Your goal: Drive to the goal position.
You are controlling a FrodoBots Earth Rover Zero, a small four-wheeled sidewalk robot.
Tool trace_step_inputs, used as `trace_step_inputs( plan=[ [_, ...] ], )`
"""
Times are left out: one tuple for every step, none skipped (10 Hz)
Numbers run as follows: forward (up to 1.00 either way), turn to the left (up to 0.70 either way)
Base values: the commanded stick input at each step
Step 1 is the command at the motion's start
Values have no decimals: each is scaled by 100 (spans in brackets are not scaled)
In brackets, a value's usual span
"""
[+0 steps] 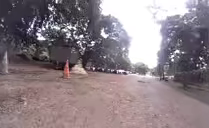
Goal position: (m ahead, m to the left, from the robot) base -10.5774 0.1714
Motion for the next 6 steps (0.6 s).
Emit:
trace_step_inputs(
  plan=[
    [70, 0],
    [70, 0],
    [70, 0],
    [70, 0],
    [70, 0],
    [70, 0]
  ],
)
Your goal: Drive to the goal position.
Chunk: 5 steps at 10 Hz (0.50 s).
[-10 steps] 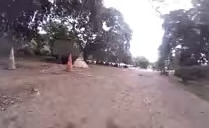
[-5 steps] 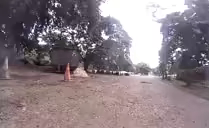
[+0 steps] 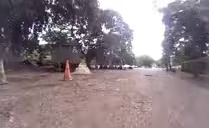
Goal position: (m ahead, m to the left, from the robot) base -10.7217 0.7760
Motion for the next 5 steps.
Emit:
trace_step_inputs(
  plan=[
    [70, 0],
    [70, 0],
    [70, 0],
    [70, 0],
    [70, 0]
  ],
)
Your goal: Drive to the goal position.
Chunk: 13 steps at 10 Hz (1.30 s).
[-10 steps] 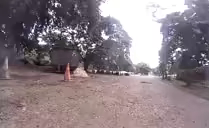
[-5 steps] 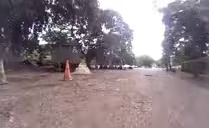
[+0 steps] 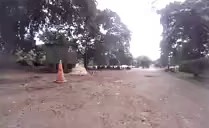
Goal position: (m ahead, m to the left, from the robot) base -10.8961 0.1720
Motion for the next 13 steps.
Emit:
trace_step_inputs(
  plan=[
    [70, 0],
    [70, 0],
    [70, 0],
    [70, 0],
    [70, -19],
    [70, -32],
    [70, -23],
    [70, -14],
    [70, -5],
    [70, 0],
    [70, 0],
    [70, 0],
    [70, 0]
  ],
)
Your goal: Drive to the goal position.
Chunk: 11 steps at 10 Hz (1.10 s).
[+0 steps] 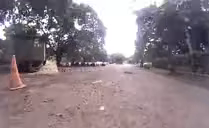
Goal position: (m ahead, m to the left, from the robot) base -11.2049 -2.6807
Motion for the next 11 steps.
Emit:
trace_step_inputs(
  plan=[
    [70, 0],
    [70, 0],
    [70, 0],
    [70, 0],
    [70, 0],
    [70, 0],
    [70, 0],
    [70, 0],
    [70, 0],
    [70, 0],
    [70, 0]
  ],
)
